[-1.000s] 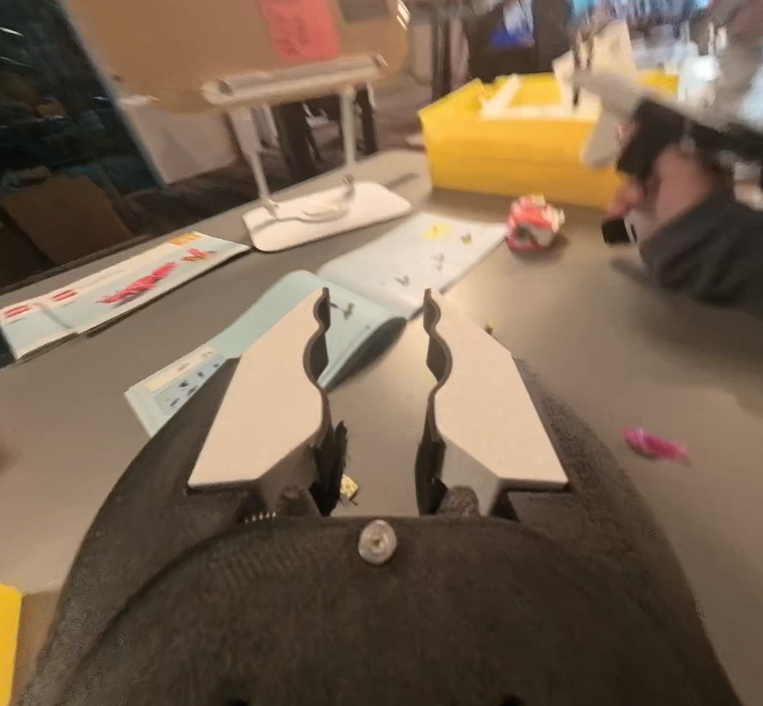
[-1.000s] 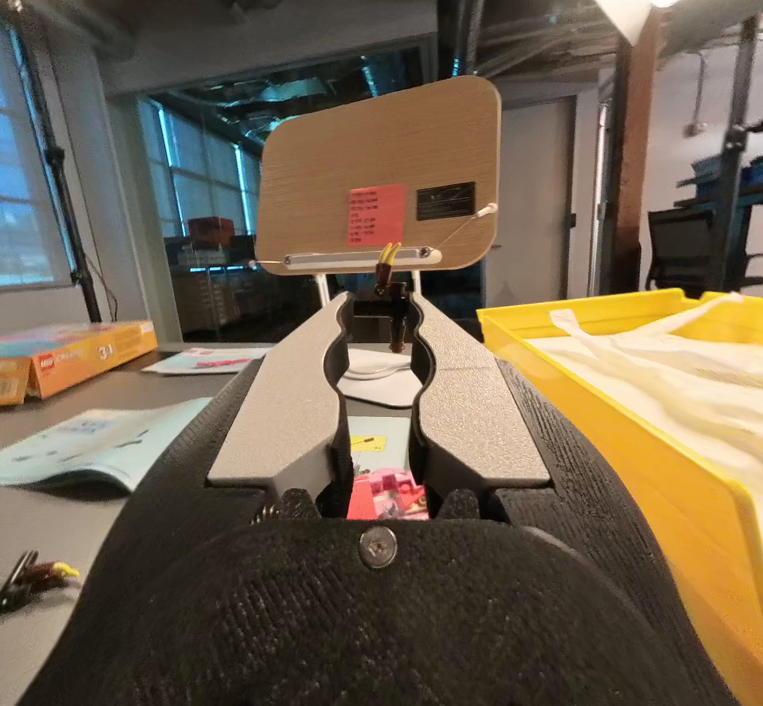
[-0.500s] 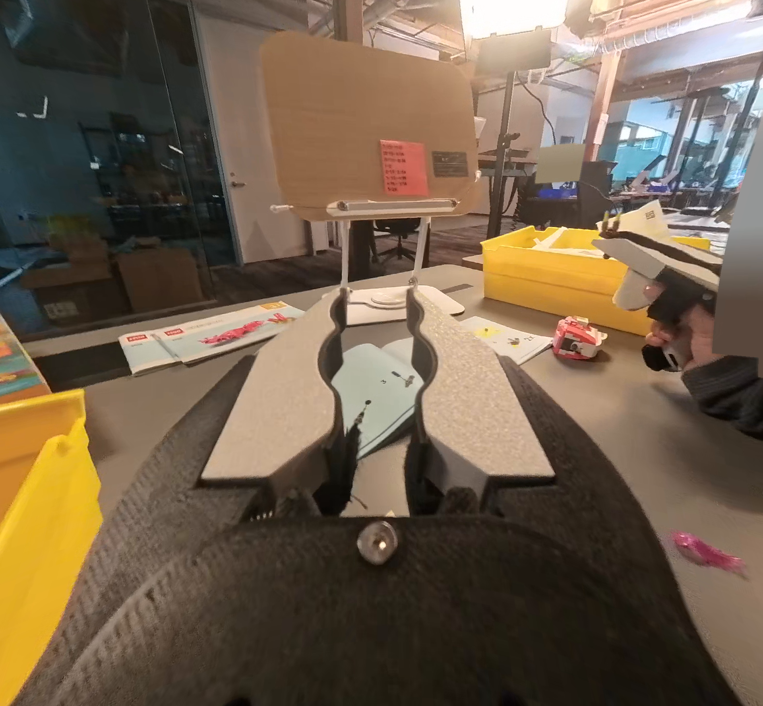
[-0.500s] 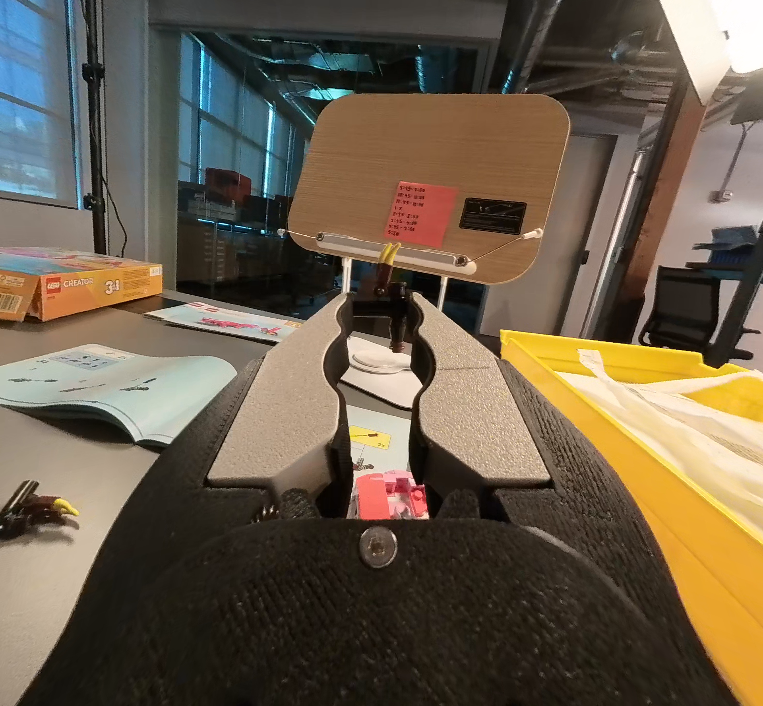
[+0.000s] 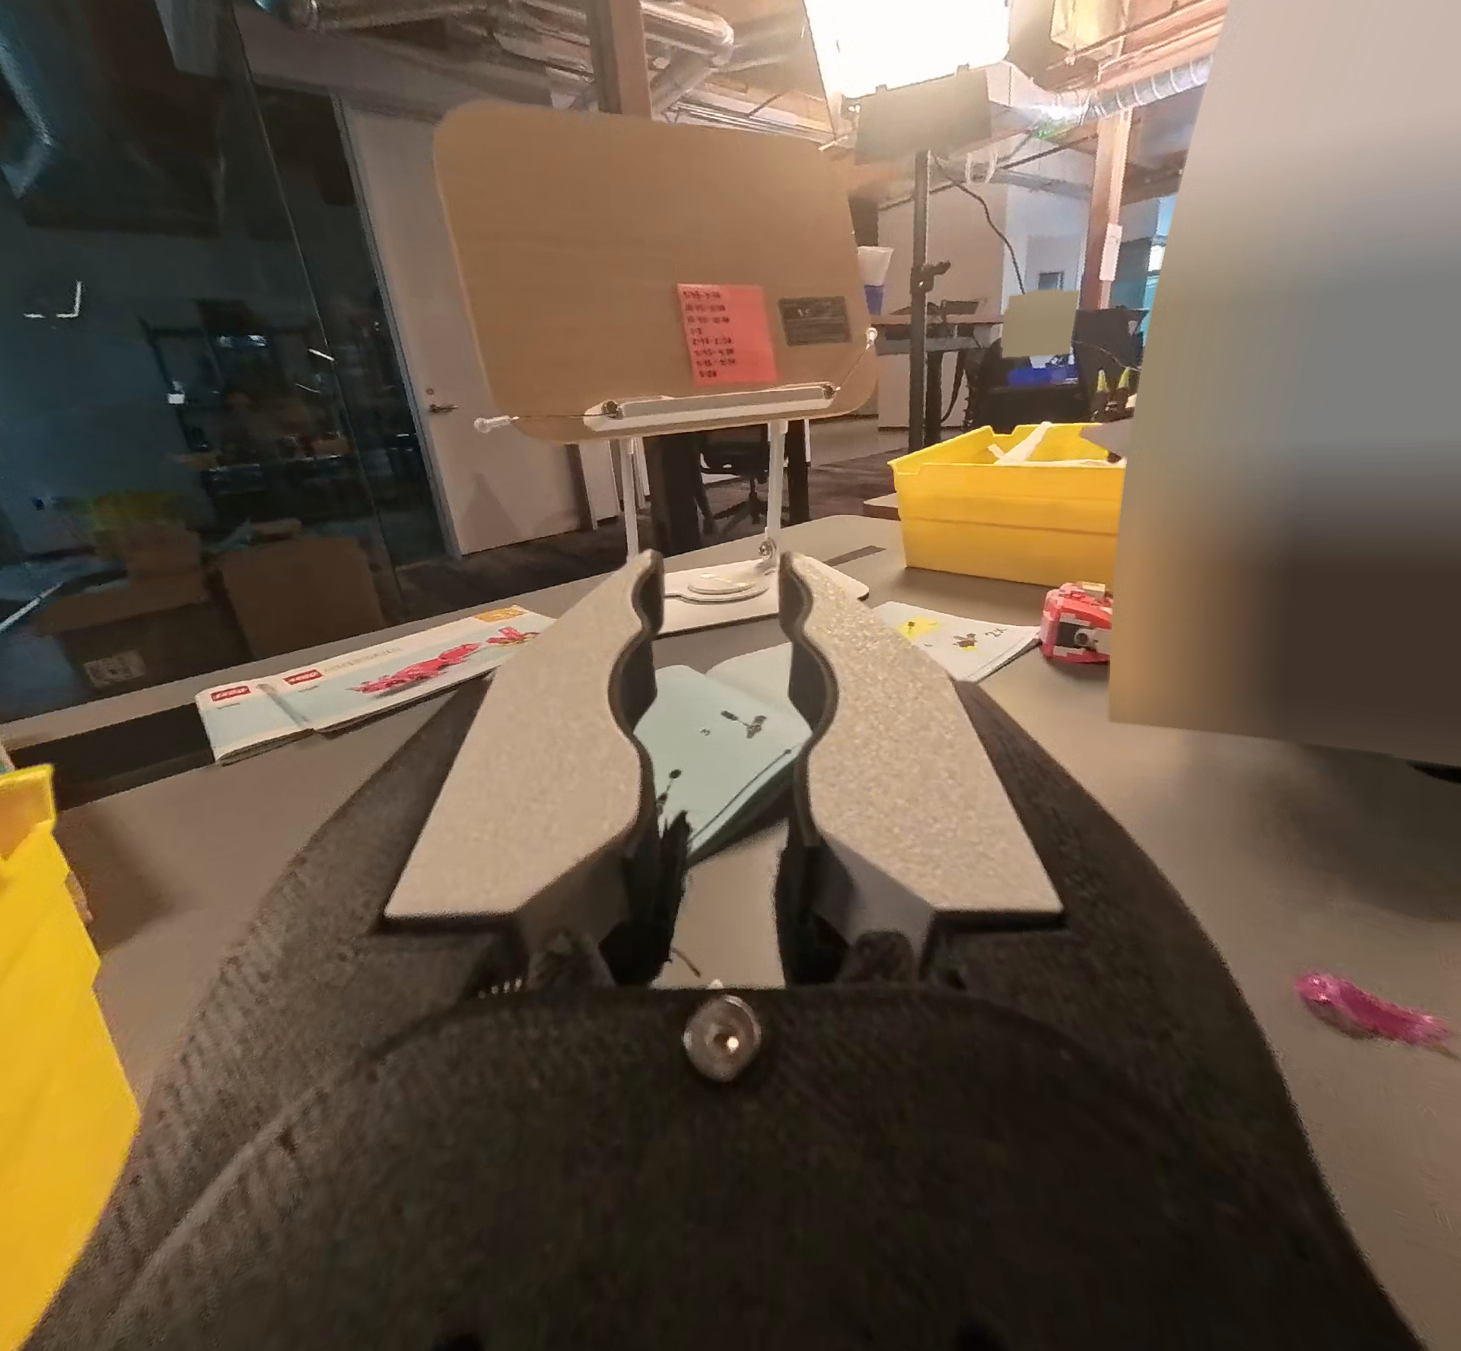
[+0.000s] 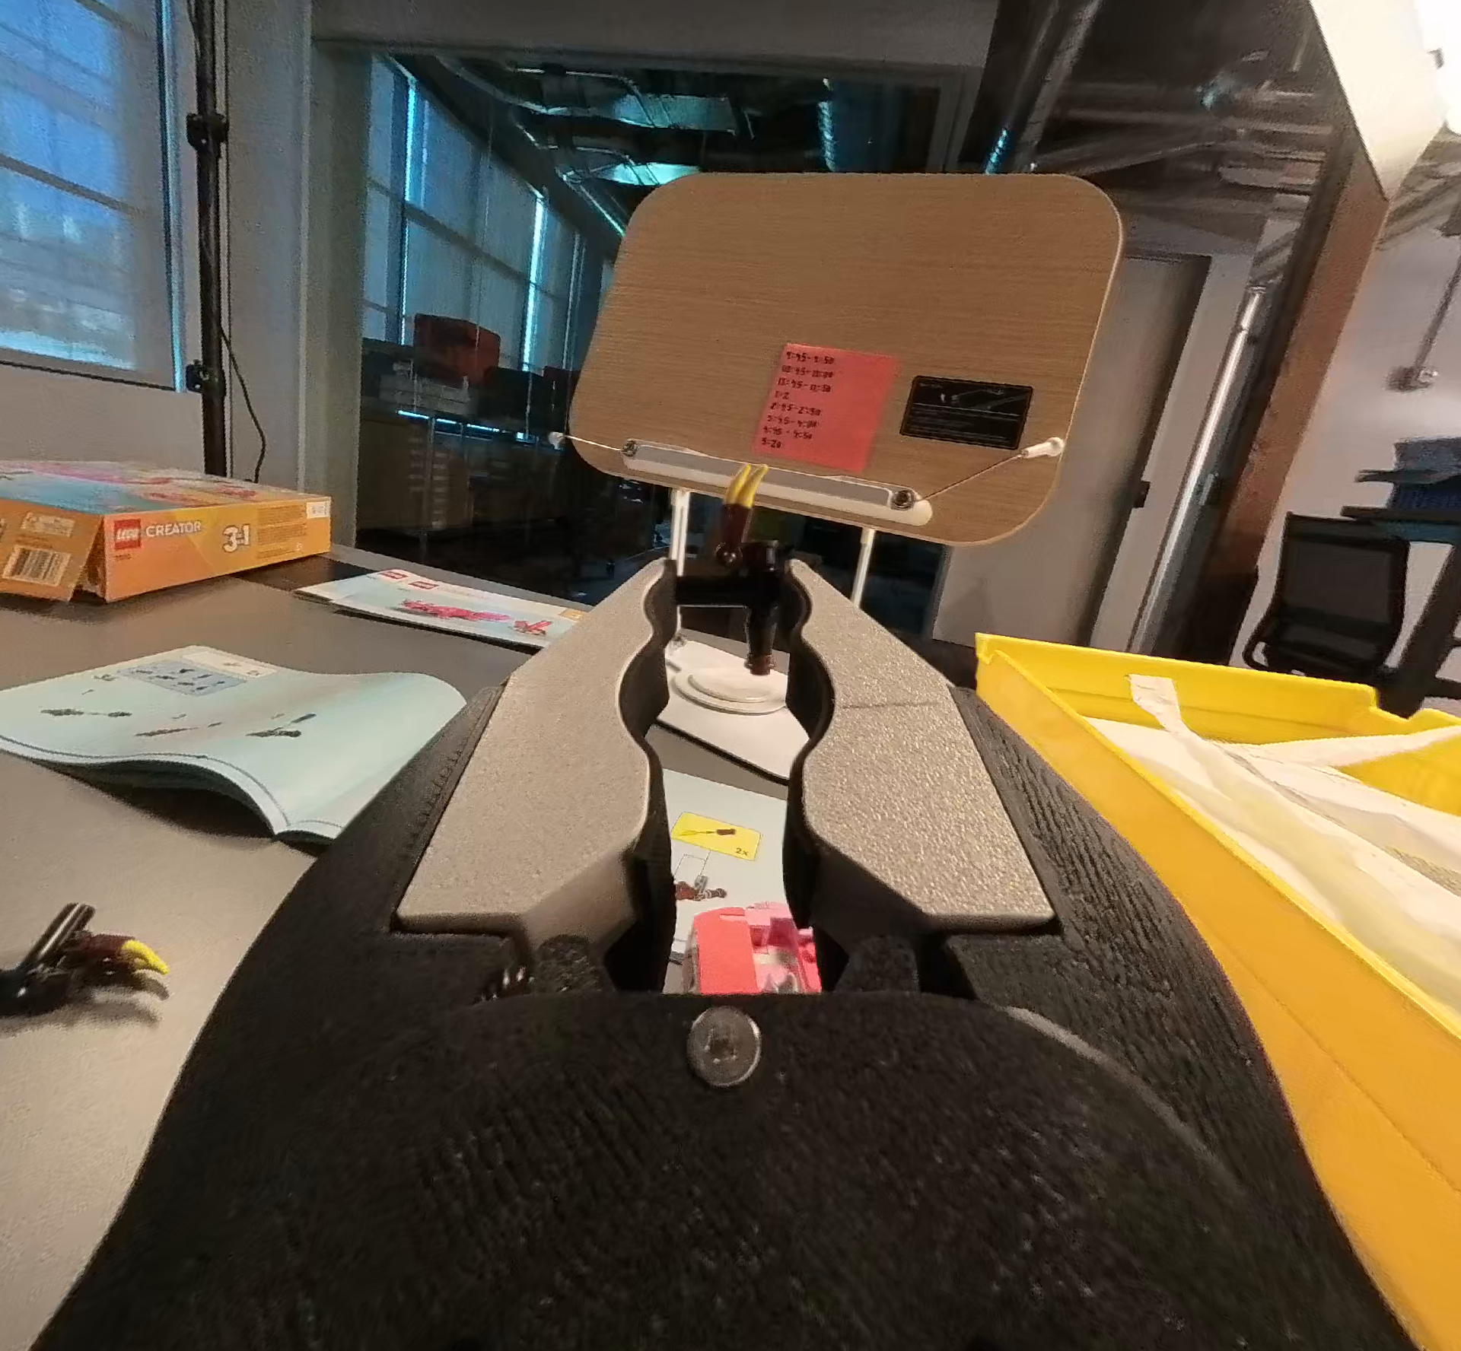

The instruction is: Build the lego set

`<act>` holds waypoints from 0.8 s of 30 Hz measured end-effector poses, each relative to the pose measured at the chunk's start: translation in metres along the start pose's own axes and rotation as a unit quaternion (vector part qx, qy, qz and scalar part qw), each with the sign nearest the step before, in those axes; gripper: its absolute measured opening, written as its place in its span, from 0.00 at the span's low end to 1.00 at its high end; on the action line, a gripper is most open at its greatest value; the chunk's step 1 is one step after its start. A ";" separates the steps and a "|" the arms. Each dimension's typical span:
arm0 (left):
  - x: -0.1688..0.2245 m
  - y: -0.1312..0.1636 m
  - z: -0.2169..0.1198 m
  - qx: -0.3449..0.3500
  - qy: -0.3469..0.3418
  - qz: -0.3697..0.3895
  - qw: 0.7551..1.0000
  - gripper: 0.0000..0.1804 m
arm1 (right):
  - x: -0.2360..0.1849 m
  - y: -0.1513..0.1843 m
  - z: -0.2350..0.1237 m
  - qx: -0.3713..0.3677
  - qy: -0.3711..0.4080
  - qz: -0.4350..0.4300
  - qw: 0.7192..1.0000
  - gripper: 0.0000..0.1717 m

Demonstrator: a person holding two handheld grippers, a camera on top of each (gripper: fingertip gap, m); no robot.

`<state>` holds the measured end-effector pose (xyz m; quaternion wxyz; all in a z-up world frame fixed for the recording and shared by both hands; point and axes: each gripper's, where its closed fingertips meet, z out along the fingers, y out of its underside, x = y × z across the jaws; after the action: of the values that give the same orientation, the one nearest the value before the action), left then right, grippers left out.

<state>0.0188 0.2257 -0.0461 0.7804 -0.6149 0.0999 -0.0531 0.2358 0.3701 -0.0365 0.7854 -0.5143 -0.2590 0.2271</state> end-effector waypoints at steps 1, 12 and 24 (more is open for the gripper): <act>0.001 0.000 0.000 0.001 0.002 0.004 1.000 0.15 | 0.002 0.001 0.000 -0.001 0.002 0.004 1.000 0.14; 0.004 0.007 0.003 -0.007 0.011 0.000 1.000 0.14 | 0.000 0.001 0.002 -0.006 -0.007 -0.003 1.000 0.14; 0.011 0.008 0.005 -0.009 0.024 0.005 1.000 0.14 | -0.150 0.085 -0.079 -0.354 -0.514 -0.037 0.781 0.14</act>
<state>0.0306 0.2302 -0.0538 0.7726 -0.6199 0.1219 -0.0634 0.1645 0.2529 -0.1676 0.3062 -0.5535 -0.7050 0.3208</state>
